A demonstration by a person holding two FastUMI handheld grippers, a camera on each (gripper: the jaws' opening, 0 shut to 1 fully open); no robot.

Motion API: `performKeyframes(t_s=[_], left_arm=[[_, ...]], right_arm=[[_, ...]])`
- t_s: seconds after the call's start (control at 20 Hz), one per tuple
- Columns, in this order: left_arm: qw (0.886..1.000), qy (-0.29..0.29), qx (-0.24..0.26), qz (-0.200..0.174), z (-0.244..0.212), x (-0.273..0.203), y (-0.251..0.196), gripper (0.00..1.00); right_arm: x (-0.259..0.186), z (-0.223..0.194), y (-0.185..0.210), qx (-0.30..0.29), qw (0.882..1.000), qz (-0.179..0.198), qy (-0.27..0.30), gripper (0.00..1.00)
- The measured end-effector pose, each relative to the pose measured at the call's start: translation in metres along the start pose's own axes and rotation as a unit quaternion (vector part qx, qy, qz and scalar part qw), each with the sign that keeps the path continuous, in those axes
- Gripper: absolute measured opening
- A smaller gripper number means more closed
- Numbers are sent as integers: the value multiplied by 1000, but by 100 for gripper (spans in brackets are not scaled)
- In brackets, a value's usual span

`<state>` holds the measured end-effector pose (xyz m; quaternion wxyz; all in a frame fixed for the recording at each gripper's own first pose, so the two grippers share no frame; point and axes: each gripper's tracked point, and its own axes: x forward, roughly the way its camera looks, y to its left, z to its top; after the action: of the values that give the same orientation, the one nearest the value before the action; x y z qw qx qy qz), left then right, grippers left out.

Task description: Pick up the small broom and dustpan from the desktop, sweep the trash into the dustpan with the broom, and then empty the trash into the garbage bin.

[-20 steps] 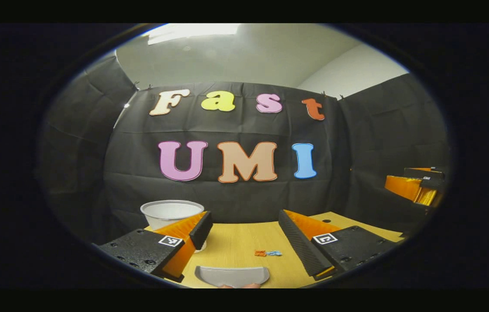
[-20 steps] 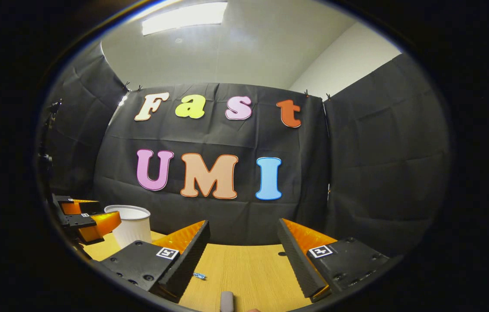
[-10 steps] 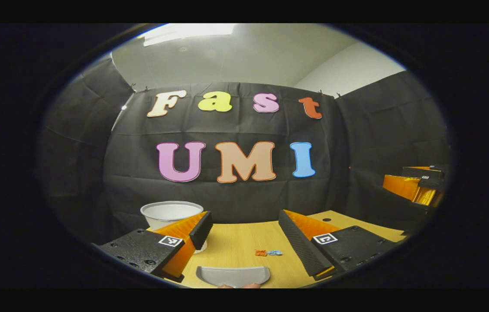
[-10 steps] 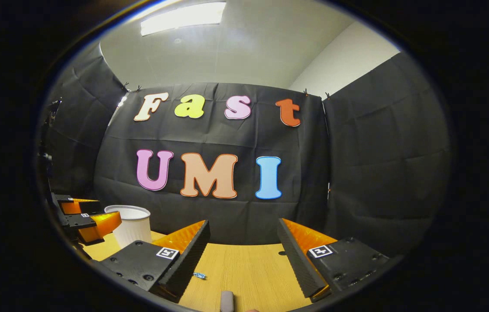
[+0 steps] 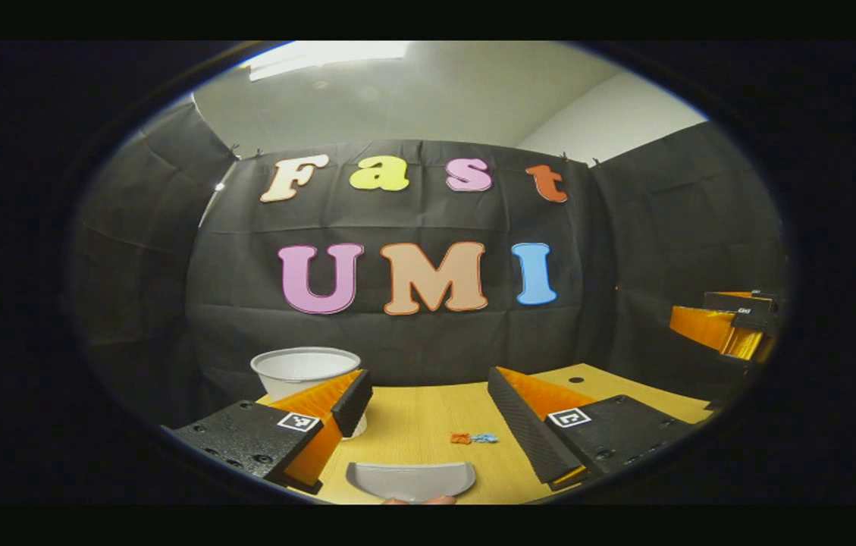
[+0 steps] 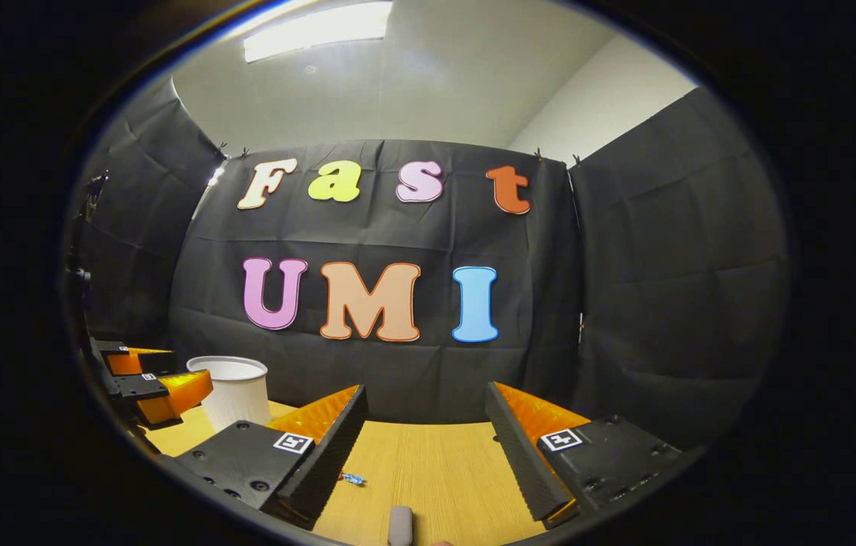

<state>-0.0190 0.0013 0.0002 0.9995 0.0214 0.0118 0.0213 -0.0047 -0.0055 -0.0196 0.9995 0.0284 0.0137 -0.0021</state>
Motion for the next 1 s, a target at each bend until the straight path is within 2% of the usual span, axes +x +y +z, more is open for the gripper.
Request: performKeyframes(t_s=[0.4,0.75,1.0], left_arm=[[999,30,7,7,-21,2,2,93],[993,118,12,-3,-84,-5,-6,94],[981,192,9,-3,-142,-15,-5,94]], right_arm=[[6,-22,4,0,1000,12,25,92],[10,-105,4,-4,992,17,127,92],[1,-171,12,-8,977,27,210,93]])
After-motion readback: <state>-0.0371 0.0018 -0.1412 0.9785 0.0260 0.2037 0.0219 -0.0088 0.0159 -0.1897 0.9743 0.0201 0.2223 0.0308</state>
